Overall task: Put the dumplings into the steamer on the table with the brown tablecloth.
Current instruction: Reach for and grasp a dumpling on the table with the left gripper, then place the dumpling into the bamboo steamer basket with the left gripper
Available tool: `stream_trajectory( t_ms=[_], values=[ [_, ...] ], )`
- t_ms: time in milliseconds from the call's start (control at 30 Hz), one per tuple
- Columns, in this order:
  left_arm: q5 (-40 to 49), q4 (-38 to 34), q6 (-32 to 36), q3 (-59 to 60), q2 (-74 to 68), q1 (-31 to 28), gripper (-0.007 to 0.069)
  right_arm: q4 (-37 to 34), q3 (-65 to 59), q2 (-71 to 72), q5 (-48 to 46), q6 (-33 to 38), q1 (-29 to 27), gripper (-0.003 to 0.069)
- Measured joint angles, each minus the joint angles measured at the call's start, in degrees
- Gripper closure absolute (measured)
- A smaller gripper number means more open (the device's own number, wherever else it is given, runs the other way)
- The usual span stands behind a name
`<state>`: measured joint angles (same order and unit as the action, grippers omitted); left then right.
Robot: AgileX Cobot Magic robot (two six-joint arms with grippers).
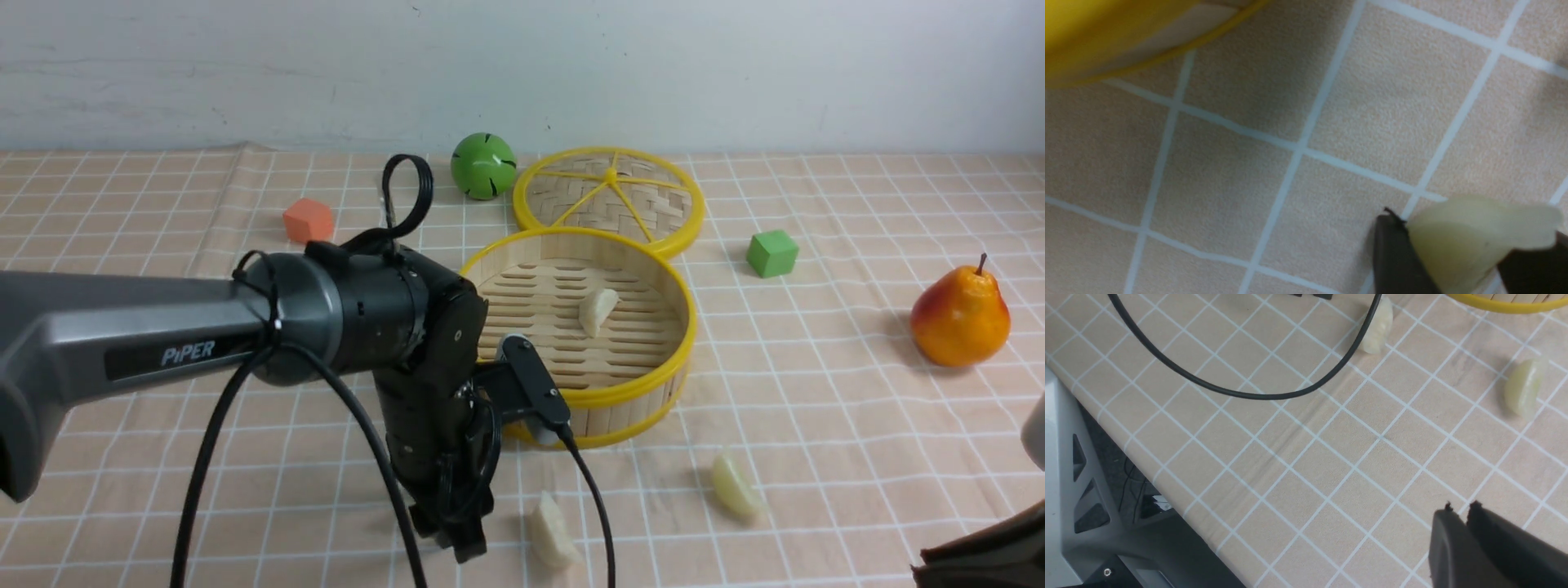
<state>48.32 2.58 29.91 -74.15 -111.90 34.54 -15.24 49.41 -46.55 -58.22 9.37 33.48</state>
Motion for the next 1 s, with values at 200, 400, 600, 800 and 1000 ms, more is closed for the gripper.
stream_trajectory(
  t_ms=[200,400,600,800,1000],
  values=[
    [1.38,0.48,0.00,-0.51,2.78,0.00,0.0380,-0.05,0.00,0.00,0.00,0.00,0.00,0.0591],
    [4.20,-0.97,-9.26,-9.94,7.87,-0.06,0.0380,-0.11,0.00,0.00,1.11,0.00,0.00,0.0586],
    [4.06,-2.23,-31.36,-25.30,5.17,-0.06,0.0380,-0.23,0.00,0.00,2.61,0.00,0.00,0.0581],
    [5.19,1.39,-42.96,-39.27,-7.54,-0.06,0.0380,-1.26,0.00,0.00,1.51,0.00,0.00,0.0574],
    [6.98,8.25,-50.52,-47.19,-18.30,-0.06,0.0380,-4.34,0.00,0.00,-2.36,0.00,0.00,0.0573]
  ],
)
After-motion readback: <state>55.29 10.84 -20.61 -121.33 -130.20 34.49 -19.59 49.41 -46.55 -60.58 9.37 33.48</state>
